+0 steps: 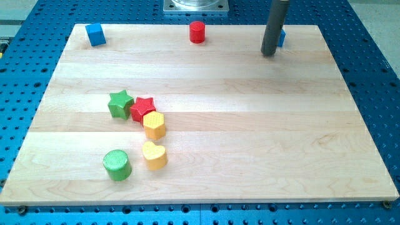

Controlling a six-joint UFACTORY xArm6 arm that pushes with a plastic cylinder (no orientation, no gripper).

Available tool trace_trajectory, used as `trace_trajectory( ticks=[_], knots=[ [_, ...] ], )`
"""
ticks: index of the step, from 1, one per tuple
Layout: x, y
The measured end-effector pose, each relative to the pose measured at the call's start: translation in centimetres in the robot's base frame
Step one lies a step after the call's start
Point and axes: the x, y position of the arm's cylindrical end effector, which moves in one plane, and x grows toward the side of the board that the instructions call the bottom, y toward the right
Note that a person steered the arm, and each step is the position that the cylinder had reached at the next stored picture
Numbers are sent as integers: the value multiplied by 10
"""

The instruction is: Place your arm at the center of the board

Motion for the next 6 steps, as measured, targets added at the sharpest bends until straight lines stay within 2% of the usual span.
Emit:
trace_trajectory(
  ticks=[1, 4, 5, 6],
  knots=[
    [-24, 6],
    [-10, -18],
    [31, -77],
    [105, -127]
  ],
)
